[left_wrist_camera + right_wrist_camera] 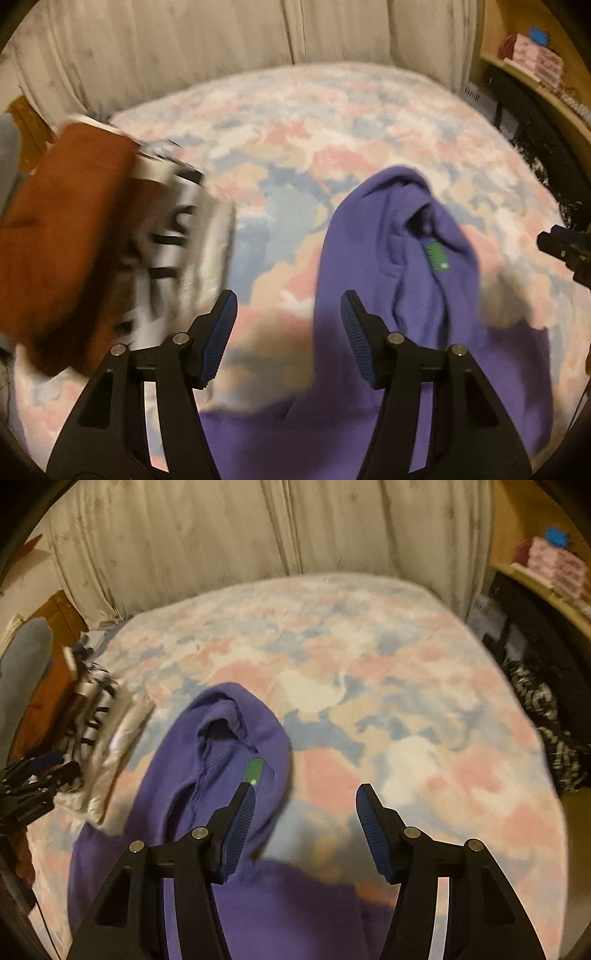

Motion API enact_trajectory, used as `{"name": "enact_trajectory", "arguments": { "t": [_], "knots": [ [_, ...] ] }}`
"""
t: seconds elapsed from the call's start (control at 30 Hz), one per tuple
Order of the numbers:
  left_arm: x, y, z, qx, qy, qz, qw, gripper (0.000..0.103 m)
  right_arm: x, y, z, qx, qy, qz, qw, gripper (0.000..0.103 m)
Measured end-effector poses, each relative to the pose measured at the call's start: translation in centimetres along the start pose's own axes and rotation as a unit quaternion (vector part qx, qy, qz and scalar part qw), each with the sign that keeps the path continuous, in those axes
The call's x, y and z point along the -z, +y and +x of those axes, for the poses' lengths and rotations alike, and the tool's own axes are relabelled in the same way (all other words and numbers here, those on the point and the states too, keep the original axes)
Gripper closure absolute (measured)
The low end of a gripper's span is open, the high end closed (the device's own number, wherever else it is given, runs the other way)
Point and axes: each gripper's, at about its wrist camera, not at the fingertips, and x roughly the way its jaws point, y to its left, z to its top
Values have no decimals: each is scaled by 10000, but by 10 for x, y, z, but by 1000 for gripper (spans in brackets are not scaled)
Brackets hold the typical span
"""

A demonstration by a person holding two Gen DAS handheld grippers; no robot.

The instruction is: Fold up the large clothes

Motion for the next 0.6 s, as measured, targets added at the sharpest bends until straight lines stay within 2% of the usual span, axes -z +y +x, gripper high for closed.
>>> {"name": "enact_trajectory", "arguments": {
  "t": [0.13, 0.23, 0.33, 0.4, 0.43, 0.47, 0.5, 0.53, 0.6],
  "knots": [
    [-4, -4, 71, 134, 321, -15, 9994, 48, -1, 5, 72, -147, 313, 89, 9994, 45],
    [1, -11, 108, 185, 521, -41, 9985, 48, 5, 10, 112, -163, 458, 91, 9988, 45],
    [2, -15, 140, 400, 654, -74, 9970, 47, 6, 17, 145, -167, 523, 81, 9985, 47],
    [2, -15, 150, 542, 664, -89, 9963, 48, 3, 18, 165, -243, 543, 116, 9982, 56],
    [1, -15, 155, 662, 661, -137, 9955, 49, 9, 22, 171, -281, 552, 139, 9980, 68],
    [0, -14, 157, 749, 640, -176, 9950, 62, 9, 22, 180, -350, 560, 171, 9977, 74],
    [-1, -14, 157, 932, 615, -228, 9935, 86, 9, 23, 184, -373, 556, 168, 9976, 80],
    [-2, -14, 156, 1112, 606, -280, 9916, 95, 10, 24, 188, -352, 521, 144, 9979, 86],
    [-5, -17, 148, 996, 490, -269, 9935, 100, 10, 27, 186, -252, 412, -8, 9988, 89]
  ]
}}
